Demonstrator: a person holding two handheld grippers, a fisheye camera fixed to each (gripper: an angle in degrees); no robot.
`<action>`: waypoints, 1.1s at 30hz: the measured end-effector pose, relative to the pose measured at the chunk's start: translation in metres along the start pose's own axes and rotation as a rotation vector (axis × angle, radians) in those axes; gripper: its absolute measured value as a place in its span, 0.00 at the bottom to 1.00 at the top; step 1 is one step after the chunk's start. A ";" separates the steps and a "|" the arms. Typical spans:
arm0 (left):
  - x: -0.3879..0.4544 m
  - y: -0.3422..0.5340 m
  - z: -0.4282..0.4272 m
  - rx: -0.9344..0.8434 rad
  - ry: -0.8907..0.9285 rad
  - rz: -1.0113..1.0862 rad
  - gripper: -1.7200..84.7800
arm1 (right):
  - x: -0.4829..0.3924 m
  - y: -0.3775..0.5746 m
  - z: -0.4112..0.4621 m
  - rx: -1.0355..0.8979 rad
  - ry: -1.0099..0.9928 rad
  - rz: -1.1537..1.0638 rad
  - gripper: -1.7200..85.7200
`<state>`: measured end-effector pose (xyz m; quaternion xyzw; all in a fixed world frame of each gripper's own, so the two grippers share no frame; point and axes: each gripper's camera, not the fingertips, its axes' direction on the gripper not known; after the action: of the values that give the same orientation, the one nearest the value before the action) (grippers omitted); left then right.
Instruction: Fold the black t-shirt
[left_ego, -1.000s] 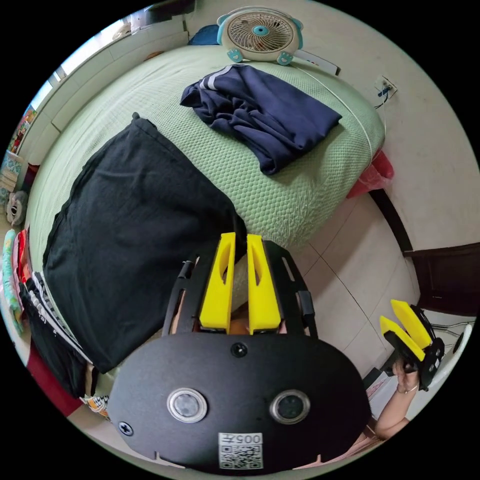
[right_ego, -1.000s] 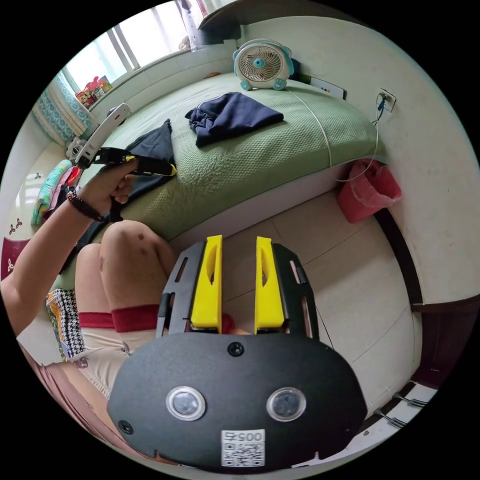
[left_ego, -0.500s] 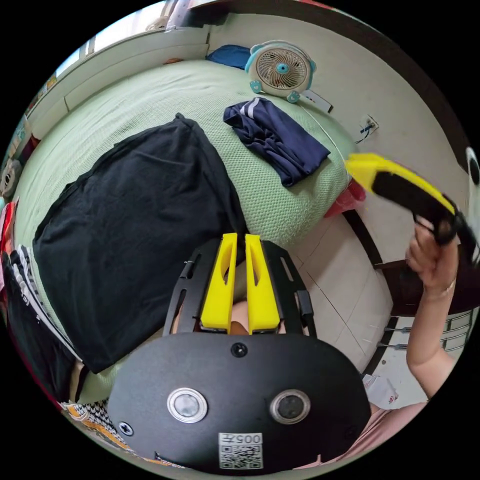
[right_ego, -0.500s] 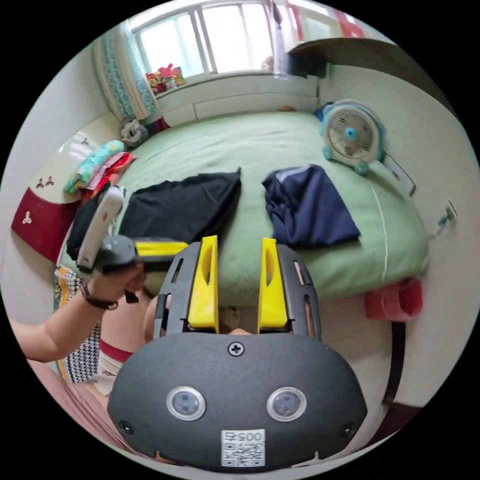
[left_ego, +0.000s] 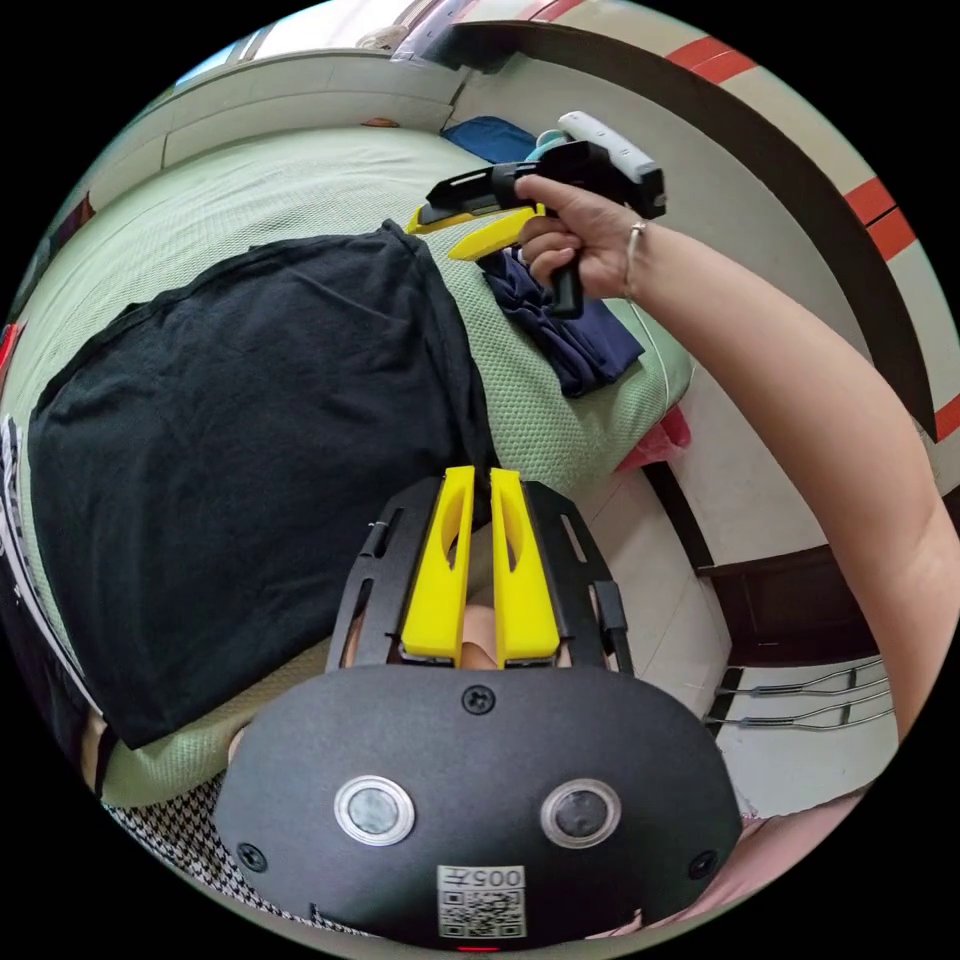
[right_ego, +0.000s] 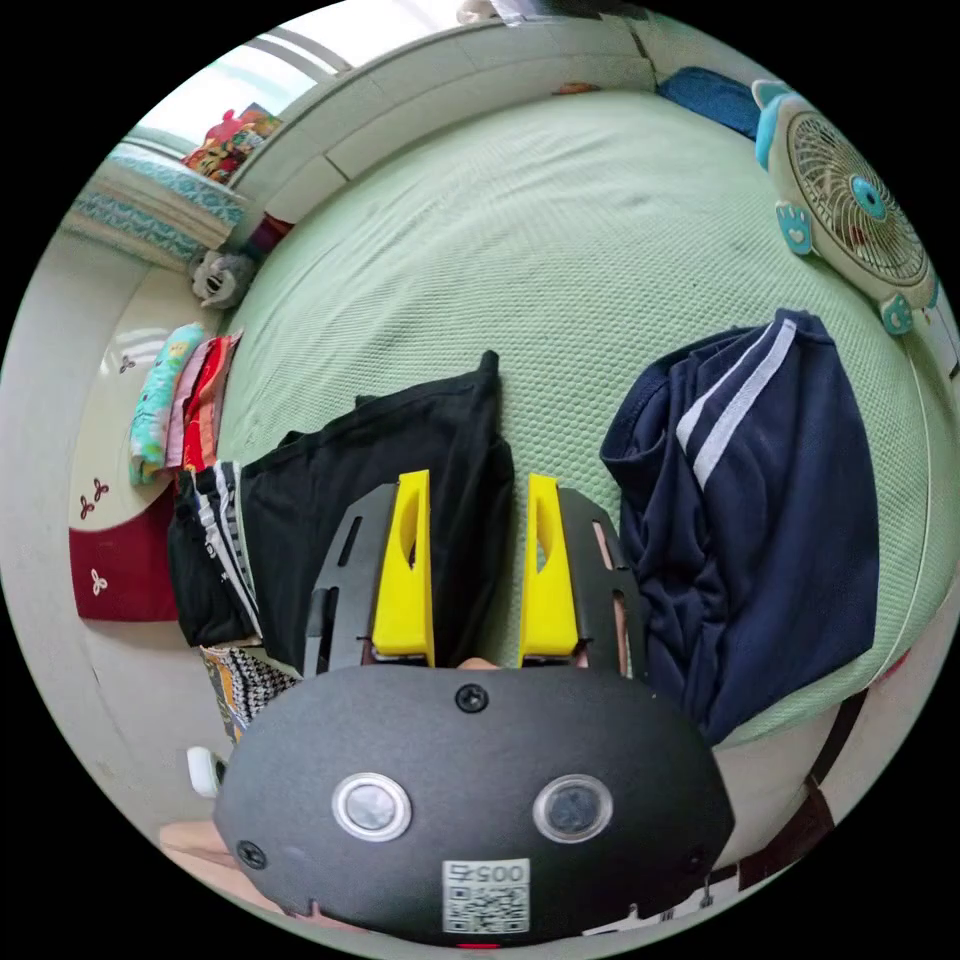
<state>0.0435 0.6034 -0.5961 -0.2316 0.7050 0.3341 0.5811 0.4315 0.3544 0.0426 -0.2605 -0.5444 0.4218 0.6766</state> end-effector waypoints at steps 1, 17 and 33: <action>-0.001 0.001 -0.002 0.000 0.000 0.003 0.07 | 0.005 -0.010 0.008 -0.018 -0.007 0.020 0.16; 0.002 0.013 -0.074 0.025 0.066 0.099 0.07 | 0.013 -0.037 -0.005 0.045 -0.155 0.033 0.01; 0.035 0.045 -0.154 0.096 0.184 0.208 0.07 | -0.001 0.028 -0.129 0.159 0.214 0.135 0.00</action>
<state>-0.0991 0.5216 -0.6052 -0.1589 0.7908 0.3355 0.4866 0.5466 0.3816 -0.0160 -0.2856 -0.4153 0.4778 0.7195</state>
